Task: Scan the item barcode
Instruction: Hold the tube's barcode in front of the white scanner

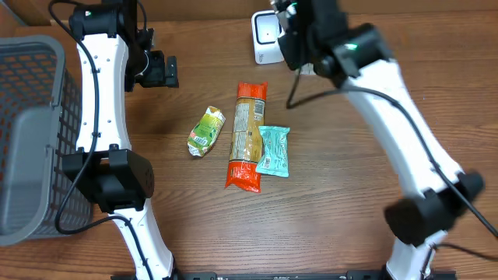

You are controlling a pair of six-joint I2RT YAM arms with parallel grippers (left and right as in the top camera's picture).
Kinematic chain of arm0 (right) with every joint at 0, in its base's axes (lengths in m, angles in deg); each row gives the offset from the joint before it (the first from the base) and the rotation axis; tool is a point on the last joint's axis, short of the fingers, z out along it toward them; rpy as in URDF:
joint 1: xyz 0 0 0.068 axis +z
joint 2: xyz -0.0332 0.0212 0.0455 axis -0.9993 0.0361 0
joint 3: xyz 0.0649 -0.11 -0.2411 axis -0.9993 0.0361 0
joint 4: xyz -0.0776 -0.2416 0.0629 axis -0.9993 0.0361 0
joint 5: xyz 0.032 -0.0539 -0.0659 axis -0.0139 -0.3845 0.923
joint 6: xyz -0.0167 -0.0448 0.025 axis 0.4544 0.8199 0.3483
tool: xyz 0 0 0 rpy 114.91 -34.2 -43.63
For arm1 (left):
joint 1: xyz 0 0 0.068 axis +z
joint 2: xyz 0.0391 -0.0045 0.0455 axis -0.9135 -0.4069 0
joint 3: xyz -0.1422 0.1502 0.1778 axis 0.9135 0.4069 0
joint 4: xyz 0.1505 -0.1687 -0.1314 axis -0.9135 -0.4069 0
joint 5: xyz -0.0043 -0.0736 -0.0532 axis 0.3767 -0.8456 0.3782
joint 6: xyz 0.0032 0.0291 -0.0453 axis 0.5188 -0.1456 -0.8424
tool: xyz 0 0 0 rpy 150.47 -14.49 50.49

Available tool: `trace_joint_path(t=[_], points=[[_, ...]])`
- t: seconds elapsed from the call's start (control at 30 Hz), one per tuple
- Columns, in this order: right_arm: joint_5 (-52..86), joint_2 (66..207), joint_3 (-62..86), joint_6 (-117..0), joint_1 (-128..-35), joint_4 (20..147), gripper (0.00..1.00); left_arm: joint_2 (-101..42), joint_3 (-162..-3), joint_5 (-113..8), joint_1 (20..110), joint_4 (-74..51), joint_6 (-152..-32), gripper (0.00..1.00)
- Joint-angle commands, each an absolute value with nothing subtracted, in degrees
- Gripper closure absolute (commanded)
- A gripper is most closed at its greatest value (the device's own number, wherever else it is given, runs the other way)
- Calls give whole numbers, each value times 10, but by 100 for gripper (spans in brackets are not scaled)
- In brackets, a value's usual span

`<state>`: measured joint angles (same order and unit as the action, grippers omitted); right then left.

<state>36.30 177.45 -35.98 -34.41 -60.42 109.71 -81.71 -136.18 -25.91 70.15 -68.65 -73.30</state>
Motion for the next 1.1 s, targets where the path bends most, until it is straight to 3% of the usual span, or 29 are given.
trace_joint_path(t=[0.0, 0.43, 0.77, 1.07], points=[[508, 1834, -379, -156, -610, 1036, 96, -822, -1360, -256, 700, -686, -722, 1], [513, 1958, -379, 79, -617, 854, 96, -822, -1360, -256, 700, -686, -722, 0], [580, 2027, -379, 79, -618, 719, 96, -822, -1360, -256, 700, -686, -722, 0], [586, 2045, -379, 79, -620, 696, 96, -822, -1360, -256, 700, -686, -722, 0]])
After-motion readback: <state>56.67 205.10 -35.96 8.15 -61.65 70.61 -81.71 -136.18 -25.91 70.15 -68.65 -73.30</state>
